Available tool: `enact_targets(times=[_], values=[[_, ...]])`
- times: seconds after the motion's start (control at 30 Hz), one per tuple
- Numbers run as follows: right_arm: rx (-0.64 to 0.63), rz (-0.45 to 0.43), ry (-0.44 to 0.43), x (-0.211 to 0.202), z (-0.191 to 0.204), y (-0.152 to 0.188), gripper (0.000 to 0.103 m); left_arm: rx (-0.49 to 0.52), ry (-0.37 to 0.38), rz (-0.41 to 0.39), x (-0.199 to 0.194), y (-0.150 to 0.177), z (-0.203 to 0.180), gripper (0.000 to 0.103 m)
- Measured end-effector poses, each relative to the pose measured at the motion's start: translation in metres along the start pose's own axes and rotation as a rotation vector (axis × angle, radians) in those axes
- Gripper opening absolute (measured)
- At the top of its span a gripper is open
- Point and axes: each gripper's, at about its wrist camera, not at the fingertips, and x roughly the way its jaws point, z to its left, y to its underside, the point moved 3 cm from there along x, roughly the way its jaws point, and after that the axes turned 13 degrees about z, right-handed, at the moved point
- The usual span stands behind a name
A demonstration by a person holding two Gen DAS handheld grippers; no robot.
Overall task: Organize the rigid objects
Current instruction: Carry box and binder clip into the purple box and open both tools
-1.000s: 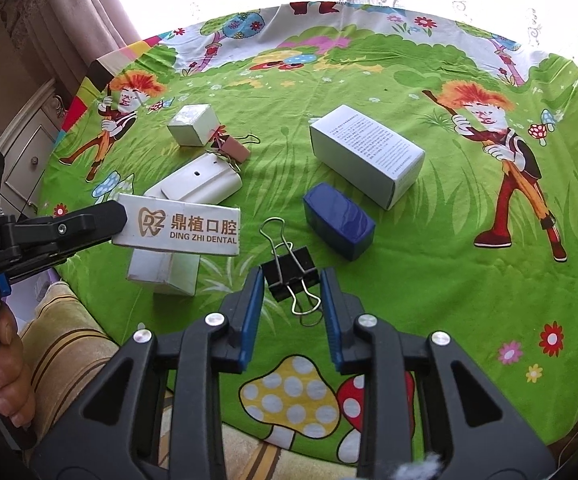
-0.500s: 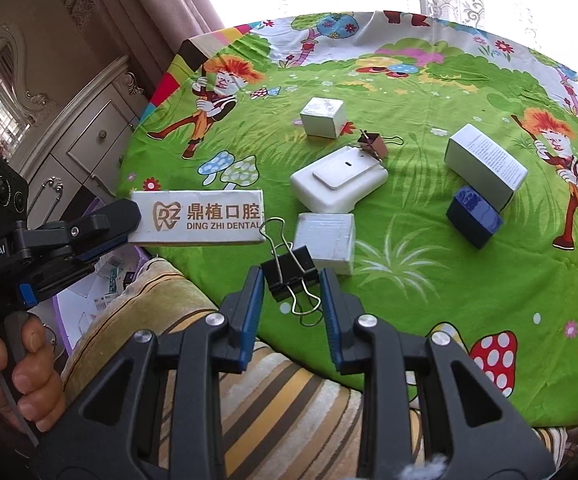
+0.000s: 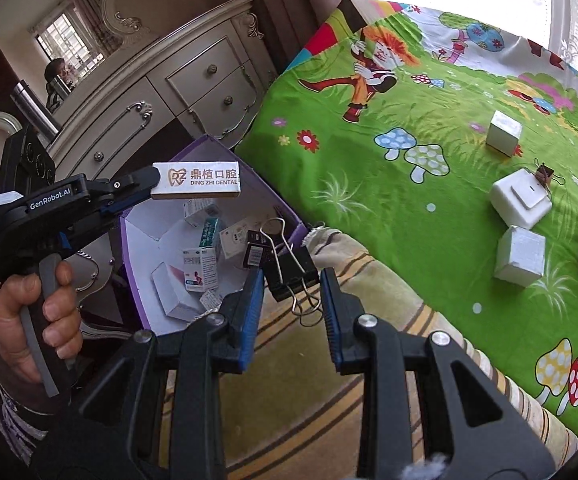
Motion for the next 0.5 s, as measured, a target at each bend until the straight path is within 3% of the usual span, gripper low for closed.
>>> enact_targets(times=[0.23,0.5], values=[[-0.129,0.081,-0.033,0.034,0.059,-0.006,0.033,-0.07,-0.041,-0.036,-0.016,-0.001,0.031,0.017],[-0.221,0.126,-0.046,0.059,0.09,-0.009,0.033,-0.129,-0.073,-0.048,-0.018,-0.001,0.044,0.019]])
